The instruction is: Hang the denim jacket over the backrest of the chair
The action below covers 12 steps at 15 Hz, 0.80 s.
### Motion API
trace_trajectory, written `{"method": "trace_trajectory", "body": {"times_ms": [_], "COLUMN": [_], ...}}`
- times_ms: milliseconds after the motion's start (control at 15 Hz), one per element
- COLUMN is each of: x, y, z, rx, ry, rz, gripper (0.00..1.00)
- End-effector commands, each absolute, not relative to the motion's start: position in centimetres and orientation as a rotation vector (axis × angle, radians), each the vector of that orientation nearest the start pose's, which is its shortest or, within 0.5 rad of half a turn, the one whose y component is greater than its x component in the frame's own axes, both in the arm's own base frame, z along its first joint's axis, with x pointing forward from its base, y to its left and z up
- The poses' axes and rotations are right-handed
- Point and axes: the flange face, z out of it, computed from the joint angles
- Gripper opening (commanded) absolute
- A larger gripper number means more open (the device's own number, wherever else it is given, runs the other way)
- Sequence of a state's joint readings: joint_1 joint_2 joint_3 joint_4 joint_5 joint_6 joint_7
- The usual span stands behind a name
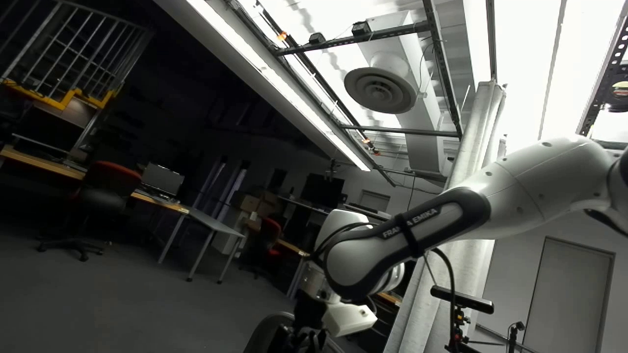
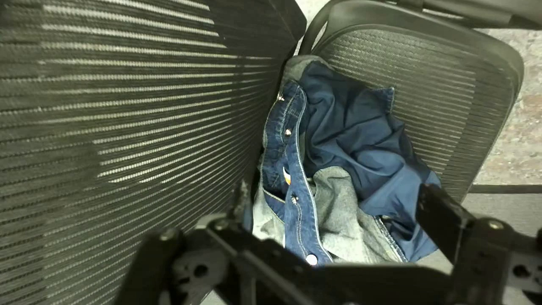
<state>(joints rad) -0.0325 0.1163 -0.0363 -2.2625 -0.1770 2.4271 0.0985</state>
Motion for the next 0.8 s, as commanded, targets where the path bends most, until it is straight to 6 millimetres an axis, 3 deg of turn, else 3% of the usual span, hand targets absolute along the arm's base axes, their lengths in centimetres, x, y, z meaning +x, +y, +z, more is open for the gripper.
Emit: {"method": "trace_trajectory", "body": {"times_ms": [0,267,467,533,733], "x": [58.8,63.1,65.9,63.3,65.0], "y": [-2.6,-0.5,2.0,0.7,2.2], "z": [26.8,22.5,20.8,21.7,20.6], "rx": [-3.285,-3.283,-3.286,-3.268,-3.272], "ry": [0.115,0.132,0.141,0.12,0.119], "rz": [-0.107,-0.17,-0.202,-0.152,-0.176], "gripper": [1.0,1.0,1.0,1.0,1.0]}}
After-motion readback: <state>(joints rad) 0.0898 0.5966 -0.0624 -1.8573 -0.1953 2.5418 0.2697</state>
